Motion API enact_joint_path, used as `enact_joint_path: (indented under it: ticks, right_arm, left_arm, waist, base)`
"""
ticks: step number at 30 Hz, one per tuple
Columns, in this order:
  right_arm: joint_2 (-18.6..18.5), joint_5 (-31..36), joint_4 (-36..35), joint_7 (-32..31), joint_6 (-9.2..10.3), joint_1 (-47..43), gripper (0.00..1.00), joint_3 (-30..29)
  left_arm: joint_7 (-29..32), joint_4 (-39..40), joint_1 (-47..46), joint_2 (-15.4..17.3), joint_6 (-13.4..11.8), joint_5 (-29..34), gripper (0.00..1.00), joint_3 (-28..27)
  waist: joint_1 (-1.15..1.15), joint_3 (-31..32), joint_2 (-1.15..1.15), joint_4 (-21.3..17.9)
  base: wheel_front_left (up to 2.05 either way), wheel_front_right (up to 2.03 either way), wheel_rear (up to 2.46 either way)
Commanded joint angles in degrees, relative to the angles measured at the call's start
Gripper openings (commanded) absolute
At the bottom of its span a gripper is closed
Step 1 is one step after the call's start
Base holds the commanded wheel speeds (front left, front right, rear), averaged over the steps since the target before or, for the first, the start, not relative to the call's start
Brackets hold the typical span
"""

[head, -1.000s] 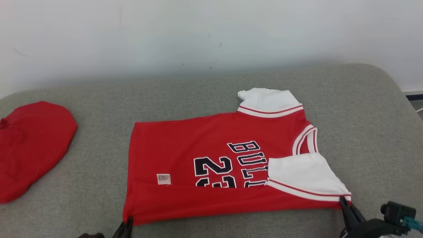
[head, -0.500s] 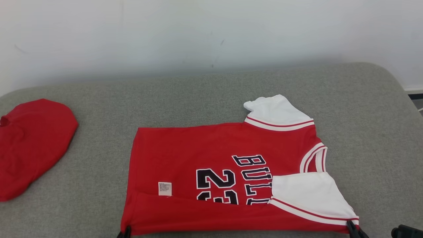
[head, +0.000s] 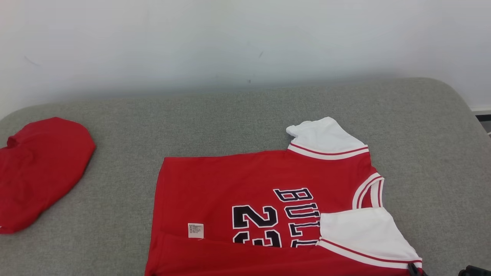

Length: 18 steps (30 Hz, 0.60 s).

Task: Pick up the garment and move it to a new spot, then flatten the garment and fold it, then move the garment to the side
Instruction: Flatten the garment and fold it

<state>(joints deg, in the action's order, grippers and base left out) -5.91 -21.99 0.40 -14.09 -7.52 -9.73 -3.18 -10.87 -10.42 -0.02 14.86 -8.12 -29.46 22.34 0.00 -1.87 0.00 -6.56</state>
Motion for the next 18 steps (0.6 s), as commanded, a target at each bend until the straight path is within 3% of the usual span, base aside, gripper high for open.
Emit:
enact_joint_path:
  ticks: [1, 2, 3, 18]
  right_arm:
    - [0.0, 0.6, 0.0, 0.5, 0.05, -0.3, 0.44, -0.4]
    - [0.1, 0.6, 0.0, 0.6, 0.05, -0.2, 0.87, -0.4]
    - [0.3, 0.3, 0.0, 0.8, 0.05, -0.1, 1.00, -0.3]
    - [1.0, 3.3, -4.6, 9.6, 0.05, 2.2, 1.00, 1.9]
  left_arm:
    - [-0.1, -0.2, 0.9, 0.4, -0.2, 0.0, 0.36, -0.1]
    - [-0.3, -0.4, 0.9, 0.4, -0.3, 0.2, 0.61, -0.1]
    - [-0.5, -0.4, 0.9, 0.4, -0.4, 0.2, 1.00, -0.1]
    - [-4.2, 3.4, 0.2, -0.9, -2.4, 3.2, 1.00, -3.3]
  waist:
    - [0.00, 0.0, 0.00, 0.0]
    - [0.00, 0.0, 0.00, 0.0]
    - [0.00, 0.1, 0.00, 0.0]
    - [0.00, 0.9, 0.00, 0.3]
  base:
    - [0.00, 0.00, 0.00]
    - [0.00, 0.00, 0.00]
    - [0.00, 0.00, 0.00]
    - [0.00, 0.00, 0.00]
